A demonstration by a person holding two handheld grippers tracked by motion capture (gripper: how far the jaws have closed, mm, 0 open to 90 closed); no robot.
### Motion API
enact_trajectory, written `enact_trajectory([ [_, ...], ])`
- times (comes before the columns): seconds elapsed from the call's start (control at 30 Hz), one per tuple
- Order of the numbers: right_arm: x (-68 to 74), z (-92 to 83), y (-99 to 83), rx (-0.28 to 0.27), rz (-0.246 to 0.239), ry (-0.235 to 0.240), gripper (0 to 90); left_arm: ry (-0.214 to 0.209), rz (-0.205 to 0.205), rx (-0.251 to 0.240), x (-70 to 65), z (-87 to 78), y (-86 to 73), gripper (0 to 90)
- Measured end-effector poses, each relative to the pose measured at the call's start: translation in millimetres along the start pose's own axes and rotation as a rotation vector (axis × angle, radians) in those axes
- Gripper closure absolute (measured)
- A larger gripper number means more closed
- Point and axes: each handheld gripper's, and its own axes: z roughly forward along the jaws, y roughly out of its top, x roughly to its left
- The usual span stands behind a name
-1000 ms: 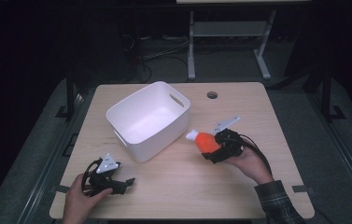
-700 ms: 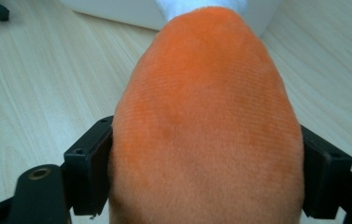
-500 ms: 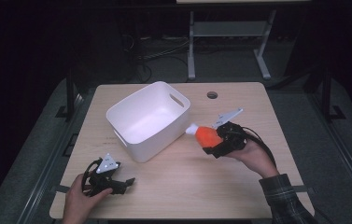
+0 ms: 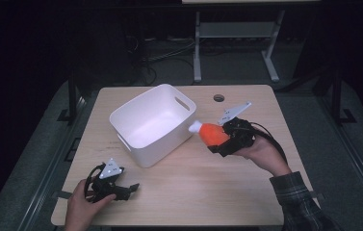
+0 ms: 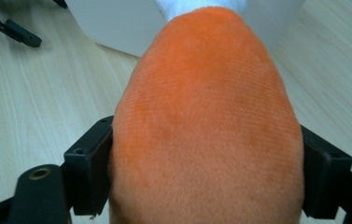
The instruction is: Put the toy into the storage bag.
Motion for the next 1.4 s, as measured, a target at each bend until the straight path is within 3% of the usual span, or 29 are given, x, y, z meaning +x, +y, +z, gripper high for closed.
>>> enact_trajectory([
  [0.63,-1.4,-12.0,36.7,-0.035,-0.047,0.038,20.1,0.001,0.002,0.001,0.2,0.0,0.0,12.5],
  [1.4,0.9,4.9,82.1,-0.053,-0.112,0.09,20.2,-0.001,0.003,0.003,0.3,-0.1,0.0,12.5],
])
